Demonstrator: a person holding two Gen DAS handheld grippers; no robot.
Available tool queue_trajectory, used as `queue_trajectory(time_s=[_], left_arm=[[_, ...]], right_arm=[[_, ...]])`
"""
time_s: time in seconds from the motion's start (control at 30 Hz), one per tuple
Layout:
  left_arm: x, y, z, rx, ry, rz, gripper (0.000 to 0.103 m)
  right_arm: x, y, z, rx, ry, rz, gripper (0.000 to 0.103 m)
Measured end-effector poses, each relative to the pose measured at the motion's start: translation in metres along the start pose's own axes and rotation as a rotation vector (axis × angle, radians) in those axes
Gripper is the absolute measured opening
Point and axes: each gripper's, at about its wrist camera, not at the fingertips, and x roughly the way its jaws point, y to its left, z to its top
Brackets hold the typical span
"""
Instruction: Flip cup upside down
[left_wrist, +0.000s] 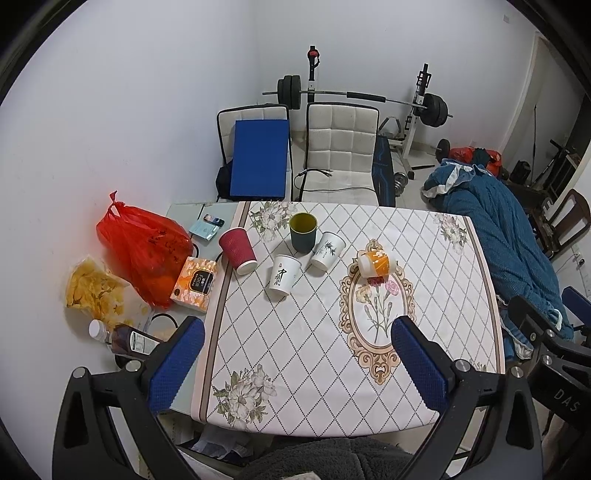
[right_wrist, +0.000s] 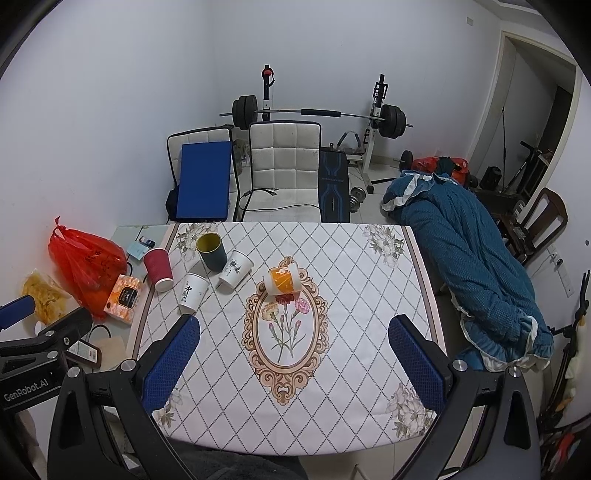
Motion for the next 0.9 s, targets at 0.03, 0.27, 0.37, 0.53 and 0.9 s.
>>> queue_trajectory(time_s=[0.03,0.27,0.37,0.53,0.9], left_arm=[[-0.001,0.000,0.001,0.001,-0.001,0.000,0.103],[-0.005,-0.004,0.004,0.001,-0.003,-0.001,0.103],[-0.014,-0.008,0.006,0.000,-0.009,-0.001,0.103],[-0.014,-0.009,0.006,0.001,-0.011,0.000,0.103],[-0.016,-0.010,0.008,0.002,-0.014,0.000,0.103]], right_arm=[[0.000,0.001,0.000,0.000,-0.001,-0.002,0.103],[-0.004,0.001,0.005,-0.001,-0.003,0.001,0.103],[-0.004,0.001,0.004,-0.001,-0.003,0.001,0.103],[-0.004,0.001,0.004,-0.001,-0.004,0.001,0.103],[-0.006,0.003,0.011,0.003,-0.010,0.002,0.103]])
